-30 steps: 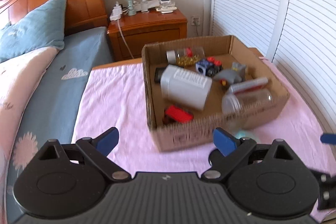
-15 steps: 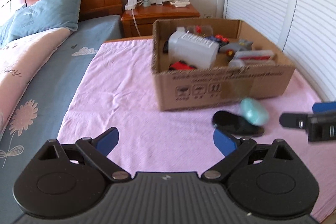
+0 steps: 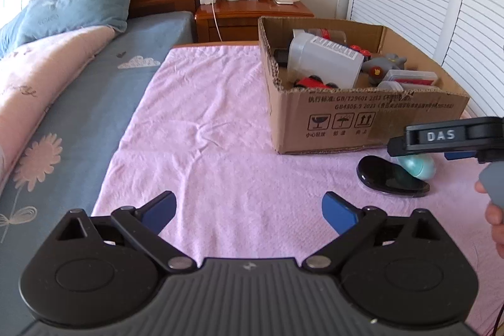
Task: Organize rigid objects
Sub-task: 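Move the left tool to the black oval object while the right tool approaches the teal case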
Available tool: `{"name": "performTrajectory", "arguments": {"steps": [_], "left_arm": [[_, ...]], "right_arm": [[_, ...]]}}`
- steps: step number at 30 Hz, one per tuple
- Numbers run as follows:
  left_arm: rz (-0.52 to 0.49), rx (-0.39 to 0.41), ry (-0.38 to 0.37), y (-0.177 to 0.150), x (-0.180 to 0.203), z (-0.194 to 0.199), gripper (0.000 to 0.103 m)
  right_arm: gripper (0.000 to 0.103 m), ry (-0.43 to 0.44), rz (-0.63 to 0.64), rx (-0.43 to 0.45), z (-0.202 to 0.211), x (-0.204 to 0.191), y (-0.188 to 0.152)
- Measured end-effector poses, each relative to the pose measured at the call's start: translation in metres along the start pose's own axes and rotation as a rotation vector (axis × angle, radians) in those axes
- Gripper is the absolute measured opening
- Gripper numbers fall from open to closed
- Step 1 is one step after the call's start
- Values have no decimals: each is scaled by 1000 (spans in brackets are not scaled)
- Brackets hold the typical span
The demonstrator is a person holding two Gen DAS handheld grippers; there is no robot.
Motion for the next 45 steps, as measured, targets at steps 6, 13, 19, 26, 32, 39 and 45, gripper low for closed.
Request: {"name": "performTrajectory", "arguments": {"steps": [6,13,19,26,32,39,45], "left_arm": [[17,-11,-21,-3,-2,-4,98],[13,-21,-53,-4,8,-4,98],[-6,-36,-117,-8,30,-5,98],[-96,-84,-183,-21,68,-16,98],[-150,-118,-196,-33,92,-29,100],[-219,-88,-203,-32,116,-38,102],[-253,-67,-245,-26,128,-46,102]], "right_arm": [[103,-79,56,-5,-8,4,-5],[103,-92,119,7,-5,17,-13],[103,-57,164,-2,1,36,-18],[103,-14,219,13,7,44,-26],[103,15,256,40,12,46,-33],[103,58,310,53,18,53,-39],[103,86,341,62,24,62,-45]]}}
Point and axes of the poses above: each gripper's, at about its wrist camera, not at the fingertips, and z roughly against the way its jaws point, x to its right, y to its top, the point moved 10 cm from there along -z, roughly the way its jaws point, and after that the axes turned 7 degrees about z, right-handed, at the moved point
